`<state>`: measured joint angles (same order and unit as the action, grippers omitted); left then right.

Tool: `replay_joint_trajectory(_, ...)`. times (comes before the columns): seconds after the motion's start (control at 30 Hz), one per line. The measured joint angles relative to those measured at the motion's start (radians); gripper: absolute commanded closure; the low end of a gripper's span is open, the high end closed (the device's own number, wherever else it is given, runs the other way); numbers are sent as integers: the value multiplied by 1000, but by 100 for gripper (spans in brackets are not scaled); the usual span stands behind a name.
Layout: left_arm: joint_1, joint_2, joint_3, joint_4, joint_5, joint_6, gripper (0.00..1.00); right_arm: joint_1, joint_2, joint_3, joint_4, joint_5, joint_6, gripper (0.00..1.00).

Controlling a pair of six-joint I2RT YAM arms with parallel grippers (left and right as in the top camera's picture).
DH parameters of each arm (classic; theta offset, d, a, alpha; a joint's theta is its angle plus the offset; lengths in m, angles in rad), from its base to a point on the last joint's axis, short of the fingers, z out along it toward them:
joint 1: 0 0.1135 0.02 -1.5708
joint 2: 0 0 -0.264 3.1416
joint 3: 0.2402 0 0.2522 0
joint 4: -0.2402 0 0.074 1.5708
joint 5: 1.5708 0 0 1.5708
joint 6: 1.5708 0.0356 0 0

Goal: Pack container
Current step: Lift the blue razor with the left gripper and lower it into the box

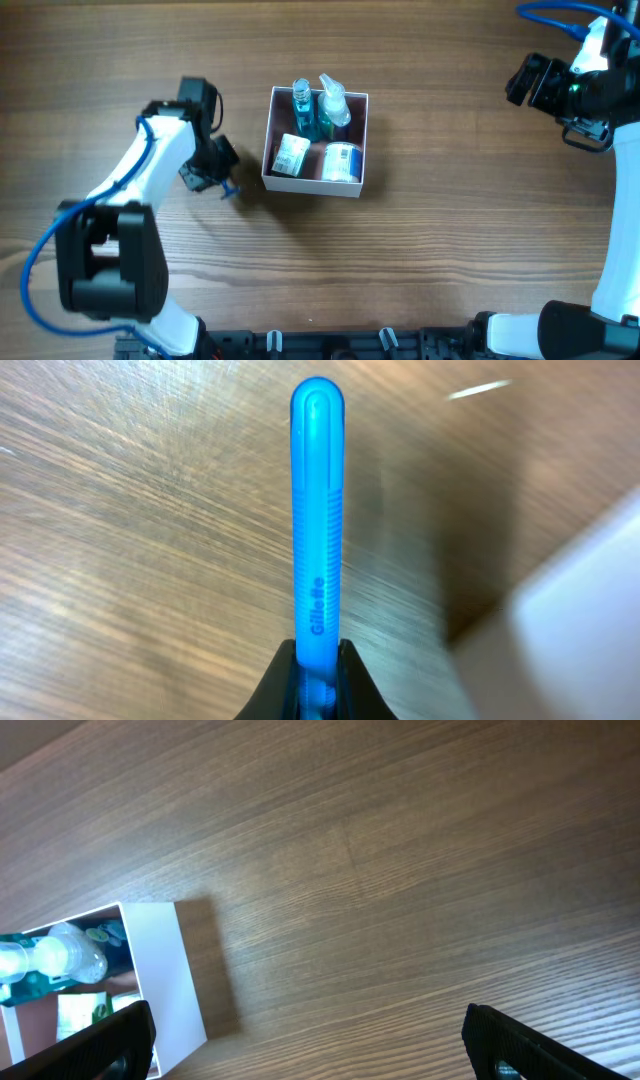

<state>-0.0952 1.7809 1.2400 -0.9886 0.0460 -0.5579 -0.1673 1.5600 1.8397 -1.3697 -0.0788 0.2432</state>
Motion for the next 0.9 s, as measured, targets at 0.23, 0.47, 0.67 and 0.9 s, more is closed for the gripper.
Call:
replay_joint_trajectory(0.23, -180, -180, 134, 85, -6, 100, 96, 0, 0, 0, 0, 0, -1, 0)
replay_joint_trajectory(0.47, -375, -146, 138, 149, -38, 189, 96, 0, 0, 0, 0, 0, -3, 0)
replay_joint_trajectory(0.67, -382, -45, 137, 151, -52, 198, 77, 0, 0, 0, 0, 0, -4, 0)
replay_joint_trajectory(0.9, -383, -18, 137, 153, -72, 206, 60, 0, 0, 0, -1, 0, -4, 0)
